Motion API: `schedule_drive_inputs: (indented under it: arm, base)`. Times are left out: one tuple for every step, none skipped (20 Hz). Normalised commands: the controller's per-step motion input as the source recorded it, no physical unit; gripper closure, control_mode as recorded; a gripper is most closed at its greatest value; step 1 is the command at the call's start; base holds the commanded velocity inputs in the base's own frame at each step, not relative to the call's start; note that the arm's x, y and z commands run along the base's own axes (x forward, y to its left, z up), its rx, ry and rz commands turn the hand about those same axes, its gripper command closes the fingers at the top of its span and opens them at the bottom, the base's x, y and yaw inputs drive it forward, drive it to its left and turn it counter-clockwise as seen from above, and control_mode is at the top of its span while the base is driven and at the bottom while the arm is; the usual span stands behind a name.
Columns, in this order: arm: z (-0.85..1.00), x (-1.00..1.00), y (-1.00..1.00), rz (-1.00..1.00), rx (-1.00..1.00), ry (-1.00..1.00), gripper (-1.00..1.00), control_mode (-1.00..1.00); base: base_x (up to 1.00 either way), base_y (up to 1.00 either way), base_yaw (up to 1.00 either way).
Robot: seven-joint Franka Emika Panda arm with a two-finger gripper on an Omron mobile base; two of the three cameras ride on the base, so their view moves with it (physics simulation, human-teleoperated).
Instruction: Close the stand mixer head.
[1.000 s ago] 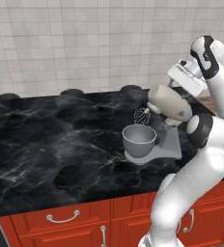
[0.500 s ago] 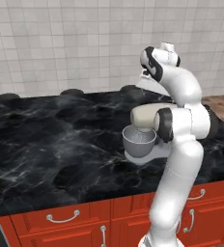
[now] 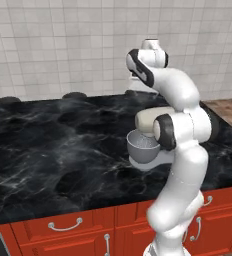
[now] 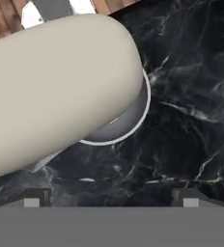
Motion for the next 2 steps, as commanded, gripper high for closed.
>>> schedule_drive_inputs:
  arm:
    - [0.0,0.0,0.0,0.0,0.0,0.0,-1.0,-1.0]
    - [0.0,0.0,0.0,0.0,0.0,0.0,-1.0,-1.0]
  base:
    - [0.0,0.0,0.0]
    - [0.0,0.0,0.0]
